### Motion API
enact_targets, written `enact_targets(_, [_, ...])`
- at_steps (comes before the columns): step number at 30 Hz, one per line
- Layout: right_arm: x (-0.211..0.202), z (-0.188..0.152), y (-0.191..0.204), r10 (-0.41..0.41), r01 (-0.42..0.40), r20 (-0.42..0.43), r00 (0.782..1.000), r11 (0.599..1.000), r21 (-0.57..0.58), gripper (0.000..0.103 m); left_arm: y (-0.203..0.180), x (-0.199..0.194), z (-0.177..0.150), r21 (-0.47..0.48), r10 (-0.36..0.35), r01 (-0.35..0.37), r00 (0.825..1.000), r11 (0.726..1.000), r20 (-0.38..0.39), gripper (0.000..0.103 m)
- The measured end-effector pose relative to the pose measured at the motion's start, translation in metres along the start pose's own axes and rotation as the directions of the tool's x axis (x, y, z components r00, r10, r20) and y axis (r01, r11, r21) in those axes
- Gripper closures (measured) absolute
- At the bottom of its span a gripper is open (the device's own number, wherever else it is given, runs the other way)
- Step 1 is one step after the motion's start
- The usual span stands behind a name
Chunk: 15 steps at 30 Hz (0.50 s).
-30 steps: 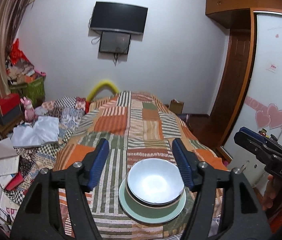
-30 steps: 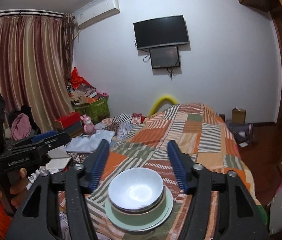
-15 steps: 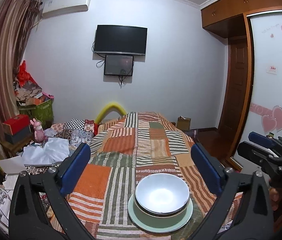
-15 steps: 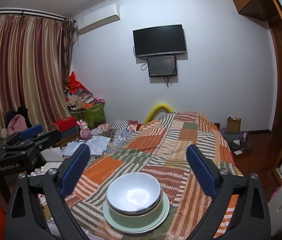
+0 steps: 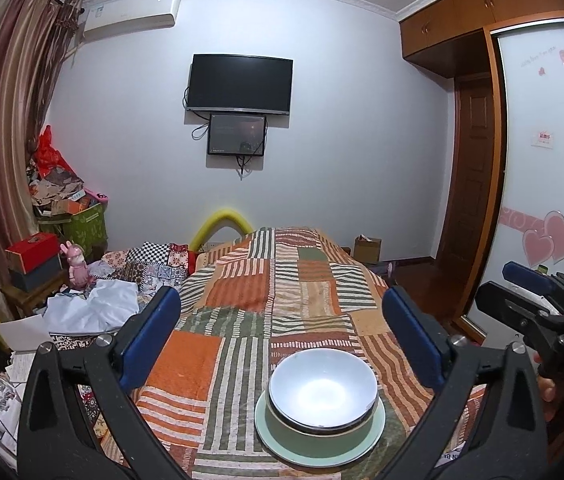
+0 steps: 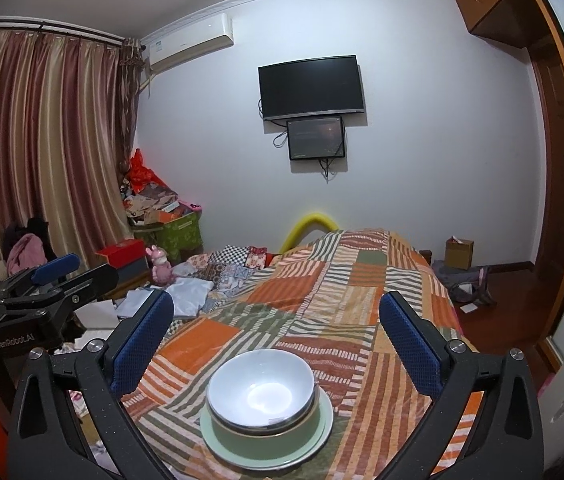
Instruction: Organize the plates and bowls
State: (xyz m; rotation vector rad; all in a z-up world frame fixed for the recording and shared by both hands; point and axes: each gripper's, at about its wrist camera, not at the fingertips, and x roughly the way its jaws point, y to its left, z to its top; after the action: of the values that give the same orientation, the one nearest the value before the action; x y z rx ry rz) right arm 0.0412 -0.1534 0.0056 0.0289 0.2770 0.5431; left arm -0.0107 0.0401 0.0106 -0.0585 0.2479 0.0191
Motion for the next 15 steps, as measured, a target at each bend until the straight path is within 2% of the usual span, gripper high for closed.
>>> enact_targets(15, [-0.0007, 0.0007, -0.0023, -0.002, 0.002, -0.003, 1.000, 1.000, 0.006, 0.000, -0.0019, 0.0018, 0.0001, -0.001, -0.002, 0.002, 1.000, 1.000, -0.006, 0.001])
